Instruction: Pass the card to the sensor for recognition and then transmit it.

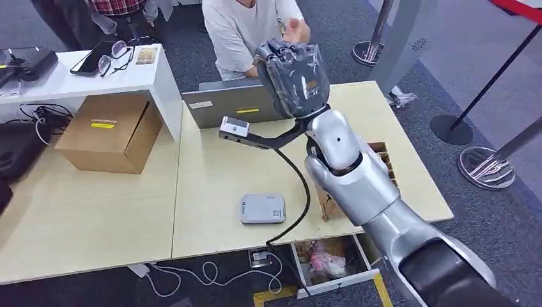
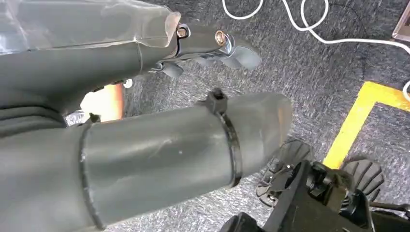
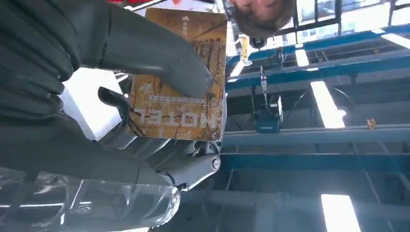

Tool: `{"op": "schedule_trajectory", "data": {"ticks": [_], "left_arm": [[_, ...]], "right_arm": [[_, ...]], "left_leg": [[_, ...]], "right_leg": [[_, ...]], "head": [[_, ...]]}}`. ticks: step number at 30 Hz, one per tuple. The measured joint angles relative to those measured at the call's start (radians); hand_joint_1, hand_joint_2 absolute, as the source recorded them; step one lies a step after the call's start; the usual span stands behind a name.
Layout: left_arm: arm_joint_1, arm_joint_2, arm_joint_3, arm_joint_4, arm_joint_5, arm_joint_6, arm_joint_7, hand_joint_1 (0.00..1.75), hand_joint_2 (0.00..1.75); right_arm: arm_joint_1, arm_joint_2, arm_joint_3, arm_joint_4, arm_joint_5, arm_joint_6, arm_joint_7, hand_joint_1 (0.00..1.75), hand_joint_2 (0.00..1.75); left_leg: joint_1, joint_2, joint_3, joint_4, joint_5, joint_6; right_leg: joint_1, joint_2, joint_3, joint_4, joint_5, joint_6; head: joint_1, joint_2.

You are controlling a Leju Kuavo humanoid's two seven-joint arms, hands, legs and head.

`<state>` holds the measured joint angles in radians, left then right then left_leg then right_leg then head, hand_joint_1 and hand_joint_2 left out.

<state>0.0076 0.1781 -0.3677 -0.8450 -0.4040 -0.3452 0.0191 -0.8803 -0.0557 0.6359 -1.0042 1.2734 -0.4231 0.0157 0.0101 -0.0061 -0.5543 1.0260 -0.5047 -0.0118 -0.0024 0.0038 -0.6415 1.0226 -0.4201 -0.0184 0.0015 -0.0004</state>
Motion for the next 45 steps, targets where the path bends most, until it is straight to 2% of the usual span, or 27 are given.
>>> {"op": "schedule_trajectory", "data": {"ticks": [10, 19, 28, 29, 30, 45], "left_arm": [[-0.026, 0.024, -0.046, 0.037, 0.022, -0.028, -0.013, 0.00, 0.00], [-0.037, 0.032, -0.059, 0.062, 0.026, -0.030, -0.016, 0.00, 0.00], [-0.041, 0.037, -0.071, 0.079, 0.061, -0.039, -0.018, 0.00, 0.00], [-0.041, 0.040, -0.073, 0.079, 0.067, -0.039, -0.018, 0.00, 0.00], [-0.041, 0.040, -0.077, 0.080, 0.074, -0.040, -0.014, 0.00, 0.00], [-0.052, 0.041, -0.096, 0.088, 0.093, -0.052, 0.022, 0.00, 0.00]], "right_arm": [[-0.126, 0.013, 0.029, 0.224, 0.056, 0.152, 0.067, 1.75, 1.75], [-0.151, 0.020, 0.045, 0.295, 0.061, 0.159, 0.073, 1.75, 1.75], [-0.161, 0.024, 0.051, 0.329, 0.060, 0.202, 0.089, 1.75, 1.75], [-0.161, 0.025, 0.051, 0.330, 0.060, 0.205, 0.089, 1.15, 1.75], [-0.161, 0.026, 0.051, 0.331, 0.061, 0.210, 0.089, 0.00, 1.75], [-0.143, 0.032, 0.039, 0.331, 0.082, 0.241, 0.131, 0.00, 1.75]], "left_leg": [[0.000, 0.000, 0.000, 0.000, 0.000, 0.000], [0.000, 0.000, 0.000, 0.000, 0.000, 0.000], [0.000, 0.000, 0.000, 0.000, 0.000, 0.000], [0.000, 0.000, 0.000, 0.000, 0.000, 0.000], [0.000, 0.000, 0.000, 0.000, 0.000, 0.000], [0.000, 0.000, 0.000, 0.000, 0.000, 0.000]], "right_leg": [[0.000, 0.000, 0.000, 0.000, 0.001, 0.001], [0.000, 0.000, 0.000, 0.000, 0.001, 0.001], [0.000, 0.000, 0.000, 0.000, 0.001, 0.001], [0.000, 0.000, 0.000, 0.000, 0.001, 0.001], [0.000, 0.000, 0.000, 0.000, 0.001, 0.001], [0.000, 0.000, 0.000, 0.000, 0.001, 0.001]], "head": [[0.000, 0.000], [0.000, 0.000], [0.000, 0.000], [0.000, 0.000], [0.000, 0.000], [0.000, 0.000]]}}
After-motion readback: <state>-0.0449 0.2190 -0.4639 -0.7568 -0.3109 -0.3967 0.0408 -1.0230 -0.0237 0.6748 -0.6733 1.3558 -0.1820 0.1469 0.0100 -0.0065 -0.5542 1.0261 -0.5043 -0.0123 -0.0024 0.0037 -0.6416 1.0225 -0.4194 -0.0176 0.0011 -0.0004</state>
